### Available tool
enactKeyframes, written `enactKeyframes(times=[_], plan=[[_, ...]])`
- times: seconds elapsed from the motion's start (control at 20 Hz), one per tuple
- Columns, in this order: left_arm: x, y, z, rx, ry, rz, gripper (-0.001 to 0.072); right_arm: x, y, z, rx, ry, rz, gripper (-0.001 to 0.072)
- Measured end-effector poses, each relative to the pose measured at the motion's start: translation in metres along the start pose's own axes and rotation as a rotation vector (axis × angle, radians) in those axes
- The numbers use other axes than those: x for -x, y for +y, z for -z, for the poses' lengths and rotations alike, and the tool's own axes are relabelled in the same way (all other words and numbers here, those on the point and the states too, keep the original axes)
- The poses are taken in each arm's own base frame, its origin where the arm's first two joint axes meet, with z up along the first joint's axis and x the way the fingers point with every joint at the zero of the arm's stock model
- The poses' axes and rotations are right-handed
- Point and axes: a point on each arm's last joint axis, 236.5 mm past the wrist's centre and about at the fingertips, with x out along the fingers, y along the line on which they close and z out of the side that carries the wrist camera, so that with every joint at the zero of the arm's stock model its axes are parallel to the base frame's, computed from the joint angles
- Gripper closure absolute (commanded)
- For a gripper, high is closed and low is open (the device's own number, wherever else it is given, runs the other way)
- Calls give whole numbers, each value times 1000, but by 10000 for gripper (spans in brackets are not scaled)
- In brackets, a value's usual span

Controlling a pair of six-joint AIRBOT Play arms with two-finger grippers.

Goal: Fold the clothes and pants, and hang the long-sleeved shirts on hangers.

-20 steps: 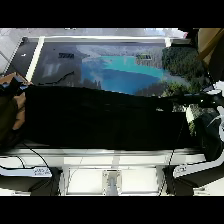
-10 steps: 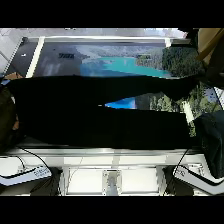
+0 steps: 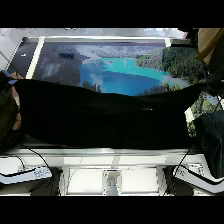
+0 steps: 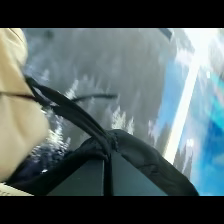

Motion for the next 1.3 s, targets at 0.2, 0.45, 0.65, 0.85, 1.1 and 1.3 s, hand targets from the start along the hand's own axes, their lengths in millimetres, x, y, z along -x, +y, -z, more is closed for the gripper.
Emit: enactKeyframes(times=[0.2,0.45,0.65,0.85,1.1,1.3], plan=[[-31,-1,13,-6,42,3,687,-65,-46,-14,-159,24,10,704],[-48,-6,21,-14,59,6,687,-133,-78,-39,-259,-41,32,295],[-51,-8,22,-18,61,9,687,-135,-89,-43,-222,-62,78,296],[-52,-9,23,-20,62,10,687,-112,-105,3,-162,50,137,296],[-52,-10,24,-21,69,12,687,-128,-110,67,-199,126,88,304],[-52,-10,25,-21,71,13,687,-151,-100,84,-228,145,-12,304]])
